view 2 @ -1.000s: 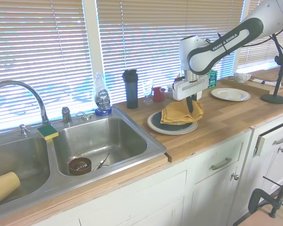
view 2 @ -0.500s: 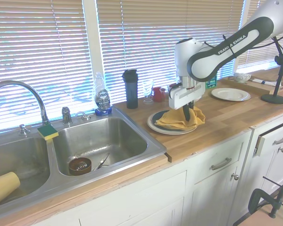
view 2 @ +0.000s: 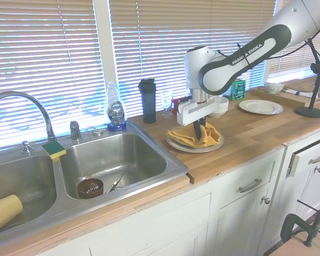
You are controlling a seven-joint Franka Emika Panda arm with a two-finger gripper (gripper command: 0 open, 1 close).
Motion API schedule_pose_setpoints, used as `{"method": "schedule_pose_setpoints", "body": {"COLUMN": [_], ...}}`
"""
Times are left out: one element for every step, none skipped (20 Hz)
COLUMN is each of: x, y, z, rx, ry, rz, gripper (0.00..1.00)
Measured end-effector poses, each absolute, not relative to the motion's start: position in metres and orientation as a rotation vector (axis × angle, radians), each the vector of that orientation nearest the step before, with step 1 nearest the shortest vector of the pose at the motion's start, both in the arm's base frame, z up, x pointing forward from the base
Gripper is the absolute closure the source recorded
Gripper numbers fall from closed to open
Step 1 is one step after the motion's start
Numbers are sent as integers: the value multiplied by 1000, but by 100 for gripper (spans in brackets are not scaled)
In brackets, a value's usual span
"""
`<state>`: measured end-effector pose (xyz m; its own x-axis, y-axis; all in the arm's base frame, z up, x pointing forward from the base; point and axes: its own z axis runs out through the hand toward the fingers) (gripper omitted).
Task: Wipe the blue plate in clockwise motion
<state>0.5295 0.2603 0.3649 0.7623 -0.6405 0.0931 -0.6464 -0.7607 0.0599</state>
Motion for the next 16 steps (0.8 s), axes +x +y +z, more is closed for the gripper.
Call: {"method": "schedule_pose_setpoints", "body": {"x": [537, 545, 553, 561, 569, 576, 583, 589, 594, 598, 601, 604, 606, 609, 611, 613], "y": [259, 256, 252, 247, 242, 236, 231, 225, 219, 213, 207, 201, 195, 189, 183, 176], "z": [364, 364, 363, 362, 361, 361, 360, 359, 359, 359, 359, 359, 360, 360, 360, 360], "rx": [2860, 2854, 2848, 2841, 2833, 2826, 2818, 2810, 2801, 2793, 2784, 2776, 2769, 2762, 2756, 2750], "ry": [-1065, -1084, -1102, -1120, -1138, -1156, -1174, -1191, -1207, -1223, -1236, -1249, -1260, -1270, -1279, -1286], "rz": [111, 118, 125, 131, 135, 139, 143, 147, 151, 155, 158, 161, 164, 165, 166, 167], "gripper": [100, 100, 100, 100, 100, 100, 100, 100, 100, 100, 100, 100, 100, 100, 100, 100]}}
